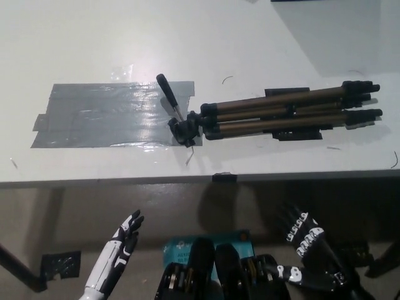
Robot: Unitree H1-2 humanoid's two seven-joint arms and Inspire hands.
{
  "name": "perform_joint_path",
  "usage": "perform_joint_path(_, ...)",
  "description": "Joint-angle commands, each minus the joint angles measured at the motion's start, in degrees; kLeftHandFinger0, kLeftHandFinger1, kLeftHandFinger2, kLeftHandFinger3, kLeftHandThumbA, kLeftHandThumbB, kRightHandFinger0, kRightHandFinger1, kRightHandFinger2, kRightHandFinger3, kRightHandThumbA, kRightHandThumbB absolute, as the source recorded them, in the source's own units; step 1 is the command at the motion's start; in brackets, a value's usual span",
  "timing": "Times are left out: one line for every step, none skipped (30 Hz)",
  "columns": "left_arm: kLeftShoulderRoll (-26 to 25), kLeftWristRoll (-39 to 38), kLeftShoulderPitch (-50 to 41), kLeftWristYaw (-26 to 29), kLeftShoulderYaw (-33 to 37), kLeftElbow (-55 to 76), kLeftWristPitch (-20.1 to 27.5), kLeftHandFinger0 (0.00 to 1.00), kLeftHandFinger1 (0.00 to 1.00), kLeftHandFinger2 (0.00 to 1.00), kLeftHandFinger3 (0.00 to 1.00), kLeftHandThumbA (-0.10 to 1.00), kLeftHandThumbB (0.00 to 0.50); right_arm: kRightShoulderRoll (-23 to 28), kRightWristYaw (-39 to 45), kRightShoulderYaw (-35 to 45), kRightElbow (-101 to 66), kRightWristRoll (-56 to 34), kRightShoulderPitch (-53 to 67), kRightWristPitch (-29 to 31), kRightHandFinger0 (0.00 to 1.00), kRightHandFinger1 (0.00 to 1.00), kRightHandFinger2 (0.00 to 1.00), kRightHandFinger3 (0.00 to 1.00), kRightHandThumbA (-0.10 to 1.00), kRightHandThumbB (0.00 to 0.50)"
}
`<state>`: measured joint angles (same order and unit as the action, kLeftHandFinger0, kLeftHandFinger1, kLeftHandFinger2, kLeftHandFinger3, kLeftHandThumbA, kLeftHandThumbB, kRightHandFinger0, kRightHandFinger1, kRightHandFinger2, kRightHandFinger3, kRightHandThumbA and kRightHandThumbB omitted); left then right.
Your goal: A person hands a tripod to the robot which it grabs with its right hand and places in the middle of the table in front of it
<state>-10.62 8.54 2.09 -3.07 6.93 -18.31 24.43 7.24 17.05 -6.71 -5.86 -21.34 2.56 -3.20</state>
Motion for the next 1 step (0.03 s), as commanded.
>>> perform_joint_path(-0.54,-0.92,-1.67,1.43,0.39,1.80,2.50,1.00,1.00,1.00,1.00,1.00,0.319,0.18,1.19,0.12,-0.98,-0.61,0.88,-0.92,1.00,1.00,1.00,1.00,1.00,0.171)
